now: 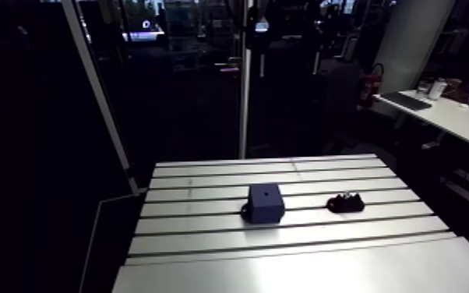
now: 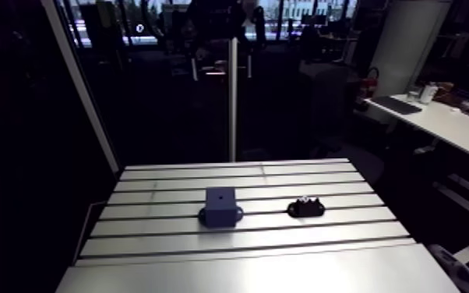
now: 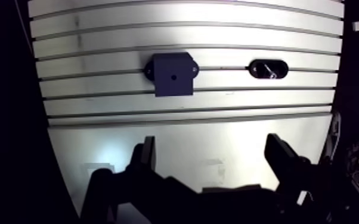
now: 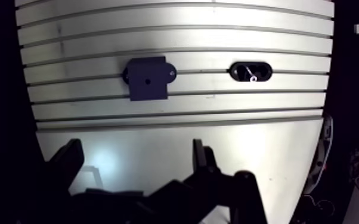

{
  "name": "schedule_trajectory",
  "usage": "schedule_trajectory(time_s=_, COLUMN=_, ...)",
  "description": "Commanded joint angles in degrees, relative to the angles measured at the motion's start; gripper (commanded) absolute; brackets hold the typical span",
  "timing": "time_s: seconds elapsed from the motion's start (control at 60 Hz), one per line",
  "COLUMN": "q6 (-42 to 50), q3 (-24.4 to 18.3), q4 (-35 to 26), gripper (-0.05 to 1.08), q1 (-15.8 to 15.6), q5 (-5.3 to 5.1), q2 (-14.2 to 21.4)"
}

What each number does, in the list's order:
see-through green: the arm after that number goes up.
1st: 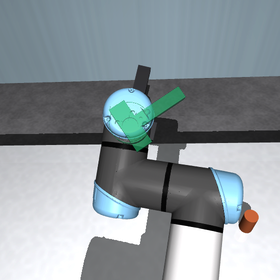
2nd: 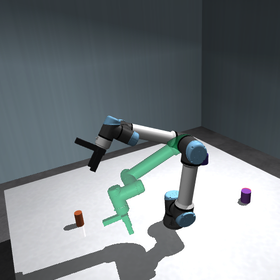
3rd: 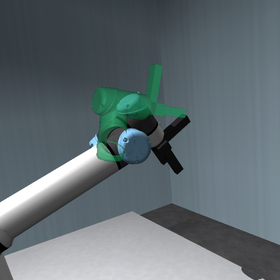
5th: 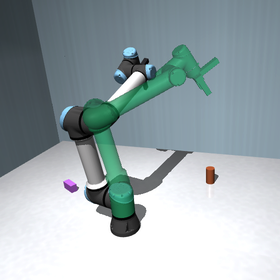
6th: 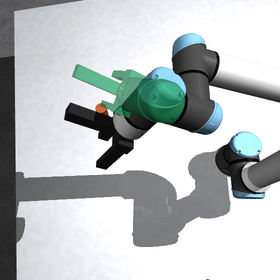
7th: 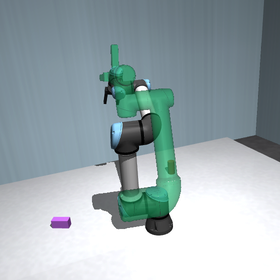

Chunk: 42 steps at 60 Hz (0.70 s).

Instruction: Pick up the M10 bolt and insert it into the hole until fully seated.

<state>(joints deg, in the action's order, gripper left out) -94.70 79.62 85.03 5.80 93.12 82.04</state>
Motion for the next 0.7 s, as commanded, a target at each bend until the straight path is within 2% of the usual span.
schedule_trajectory(time_s=0.017, q6=-0.96, q3=-6.11, q4=-0.35, gripper=0.01, q1=-2.11, q5=-1.14, q2=-5.36)
schedule_trajectory(time_s=0.7, q6=-0.96, q3=-5.95, q4=-0.35, gripper=0.01, q1=-2.11, q5=-1.14, q2=-5.27)
